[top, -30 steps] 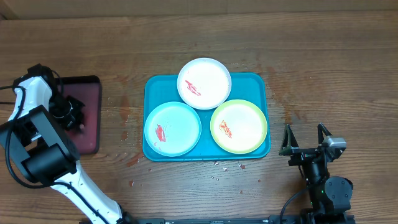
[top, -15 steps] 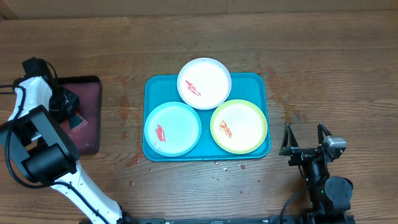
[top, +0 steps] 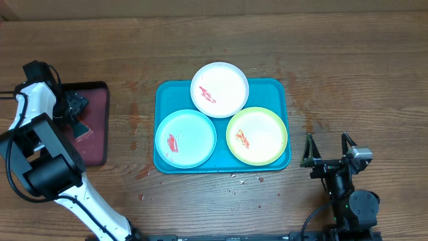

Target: Clean dirty plates on tray and stack at the side

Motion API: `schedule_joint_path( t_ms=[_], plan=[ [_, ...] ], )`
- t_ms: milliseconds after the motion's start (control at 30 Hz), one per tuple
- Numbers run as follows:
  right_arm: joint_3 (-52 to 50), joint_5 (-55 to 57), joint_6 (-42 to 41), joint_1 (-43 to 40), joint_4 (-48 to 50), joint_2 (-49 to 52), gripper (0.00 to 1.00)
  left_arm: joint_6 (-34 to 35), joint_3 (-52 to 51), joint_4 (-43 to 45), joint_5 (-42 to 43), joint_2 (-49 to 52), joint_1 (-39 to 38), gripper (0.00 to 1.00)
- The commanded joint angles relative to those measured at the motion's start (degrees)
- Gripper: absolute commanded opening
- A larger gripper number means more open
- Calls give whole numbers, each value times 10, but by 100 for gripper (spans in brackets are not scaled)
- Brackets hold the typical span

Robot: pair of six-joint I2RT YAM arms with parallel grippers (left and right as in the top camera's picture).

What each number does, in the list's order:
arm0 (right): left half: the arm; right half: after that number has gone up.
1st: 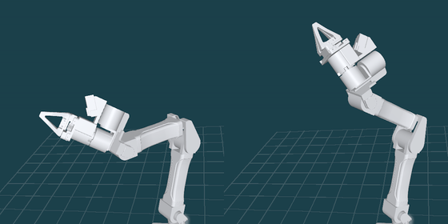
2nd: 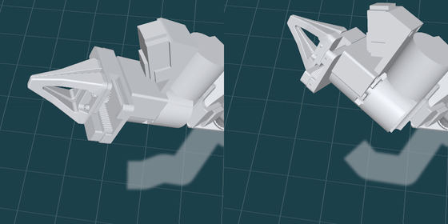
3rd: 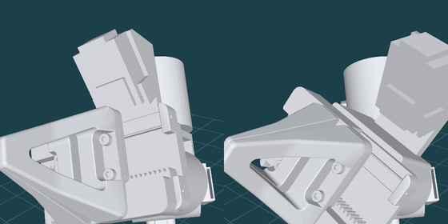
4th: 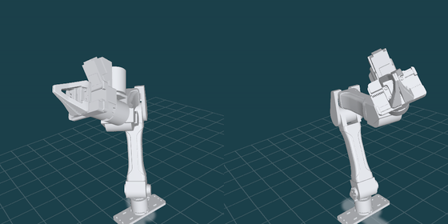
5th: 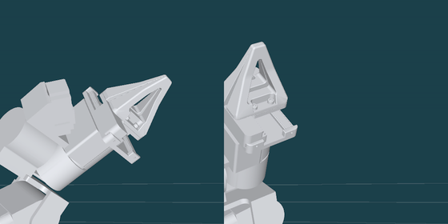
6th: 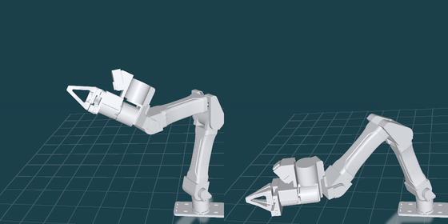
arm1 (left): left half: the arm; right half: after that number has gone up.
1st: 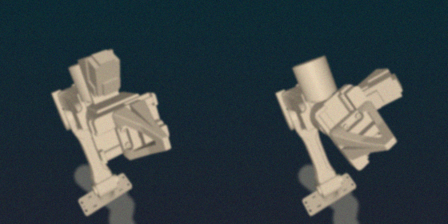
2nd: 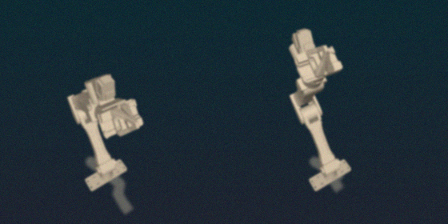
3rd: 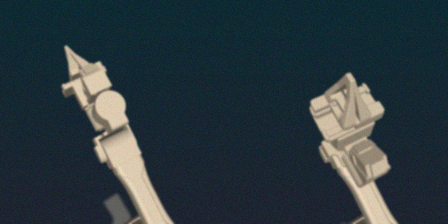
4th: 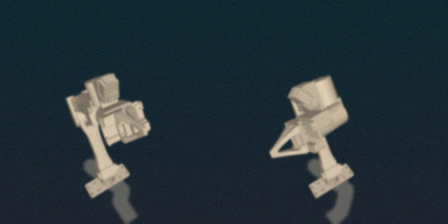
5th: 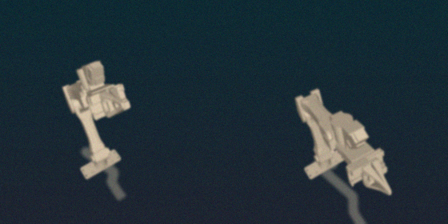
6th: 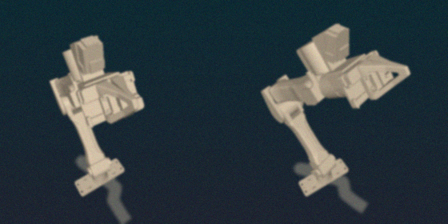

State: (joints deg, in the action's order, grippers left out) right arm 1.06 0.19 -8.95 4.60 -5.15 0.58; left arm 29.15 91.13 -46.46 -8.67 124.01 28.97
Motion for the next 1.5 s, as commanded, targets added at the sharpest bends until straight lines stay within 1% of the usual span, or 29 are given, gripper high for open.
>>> schedule_joint_path(
  t_ms=[0,33,67,167,200,233,267,333,567,600,667,733,767,800,900,933,967,1000,1233,1267,1300,1333,1367,1400,1467],
  plan=[
    [-6,-2,2,3,3,-4,100,-9,-1,4,-10,11,-1,38],
    [-6,-2,2,3,3,-4,100,-9,-1,4,-10,11,-1,15],
    [-6,-2,2,3,3,-4,100,-9,-1,4,-10,11,-1,4],
    [-6,-2,2,3,3,-4,100,-9,-1,-1,-10,11,-1,4],
    [-6,-2,2,3,3,-4,100,-9,-1,-5,-9,11,-1,8],
    [-6,-2,2,3,3,-4,100,-9,-1,-15,-8,11,-1,25],
    [-6,-2,2,3,3,-4,100,-9,-1,-26,-5,11,-1,51],
    [-6,-2,2,3,3,-4,100,-8,-1,-54,1,11,-1,100],
    [-6,-2,2,3,3,-4,100,-9,-1,-154,90,11,-2,100],
    [-6,-2,2,3,3,-4,100,-9,-1,-163,92,11,-2,98],
    [-6,-2,2,3,3,-4,100,-9,-1,-173,91,11,-2,72],
    [-6,-2,2,3,3,-4,100,-9,-1,-173,87,11,-1,26],
    [-6,-2,2,3,3,-4,100,-9,-1,-170,82,11,-1,11],
    [-6,-2,3,3,3,-4,100,-9,-1,-167,80,11,-1,4],
    [-6,-2,2,3,3,-4,100,-9,-1,-150,80,11,-1,4],
    [-6,-2,2,3,3,-4,100,-9,-1,-144,80,11,-1,18],
    [-6,-2,2,3,3,-4,100,-9,-1,-137,80,11,-1,38],
    [-6,-2,2,3,3,-4,100,-9,-1,-118,80,11,-1,100],
    [-6,-2,2,3,3,-4,100,-9,-1,-45,30,11,-1,100],
    [-6,-2,2,3,3,-4,100,-9,-1,-41,26,11,-1,92],
    [-6,-2,2,3,3,-4,100,-9,-1,-39,23,11,-1,63],
    [-6,-2,3,3,3,-4,100,-9,-1,-38,20,11,-1,31],
    [-6,-2,2,3,3,-4,100,-9,-1,-36,20,11,-1,12],
    [-6,-2,2,3,3,-4,100,-9,-1,-36,20,11,-1,4],
    [-6,-2,2,3,3,-4,100,-9,-1,-33,20,11,-1,5]
  ],
)
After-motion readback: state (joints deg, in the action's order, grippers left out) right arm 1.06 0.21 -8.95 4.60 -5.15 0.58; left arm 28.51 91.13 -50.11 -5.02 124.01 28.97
